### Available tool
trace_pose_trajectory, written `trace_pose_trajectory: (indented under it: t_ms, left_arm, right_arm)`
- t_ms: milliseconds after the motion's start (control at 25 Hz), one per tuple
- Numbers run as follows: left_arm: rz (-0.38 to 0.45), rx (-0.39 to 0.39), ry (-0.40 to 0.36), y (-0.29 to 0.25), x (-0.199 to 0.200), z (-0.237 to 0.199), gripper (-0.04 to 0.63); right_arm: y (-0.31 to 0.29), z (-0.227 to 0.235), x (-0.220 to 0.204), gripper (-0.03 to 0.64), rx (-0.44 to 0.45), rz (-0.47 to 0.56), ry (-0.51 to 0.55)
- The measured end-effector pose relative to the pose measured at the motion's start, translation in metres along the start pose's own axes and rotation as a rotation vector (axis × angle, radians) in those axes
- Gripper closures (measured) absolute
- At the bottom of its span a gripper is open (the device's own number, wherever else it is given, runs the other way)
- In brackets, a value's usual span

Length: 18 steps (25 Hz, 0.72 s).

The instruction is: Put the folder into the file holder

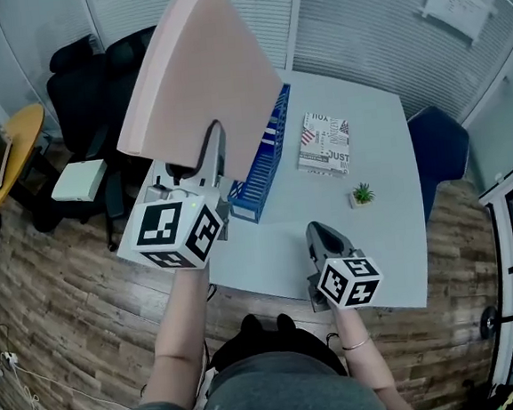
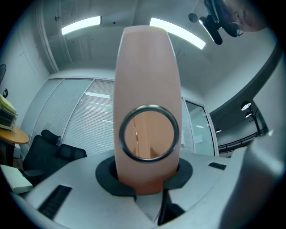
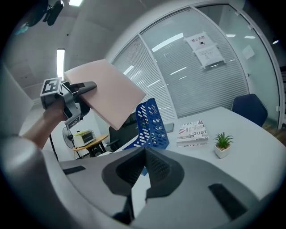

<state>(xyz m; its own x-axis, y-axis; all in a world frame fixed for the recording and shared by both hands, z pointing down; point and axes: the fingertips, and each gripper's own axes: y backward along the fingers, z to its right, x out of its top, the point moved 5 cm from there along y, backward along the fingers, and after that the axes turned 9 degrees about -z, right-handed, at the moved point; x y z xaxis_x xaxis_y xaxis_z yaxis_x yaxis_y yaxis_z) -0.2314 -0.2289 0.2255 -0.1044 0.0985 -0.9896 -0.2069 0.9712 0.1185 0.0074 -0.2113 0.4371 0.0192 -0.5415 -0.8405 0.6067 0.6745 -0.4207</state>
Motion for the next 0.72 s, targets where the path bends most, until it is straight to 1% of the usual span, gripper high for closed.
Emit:
trace_pose_trajectory:
  t_ms: [240,360,480,720]
  left_arm:
    - [-0.035,-0.014,-0.016,-0.01,-0.014,0.001,0.469]
    - [-0.049,-0.007,-0.03,-0.015,-0.022,0.0,0.469]
    - [-0.06,-0.004,-0.028,-0.018,-0.028,-0.001,0.469]
    - [-0.111,-0.008,-0.033,-0.025,-0.051,-0.002,0.469]
  right_arm:
    - [0.009,0.002,-0.004,0.611,-0.042,0.017,-0.024]
    - [0.011,0.003,-0.007,0.611,-0.058,0.017,-0.034]
    - [0.015,0.003,-0.011,0.611,-0.072,0.014,-0.038]
    - [0.019,0.003,-0.016,0.611,-0.097,0.015,-0.047]
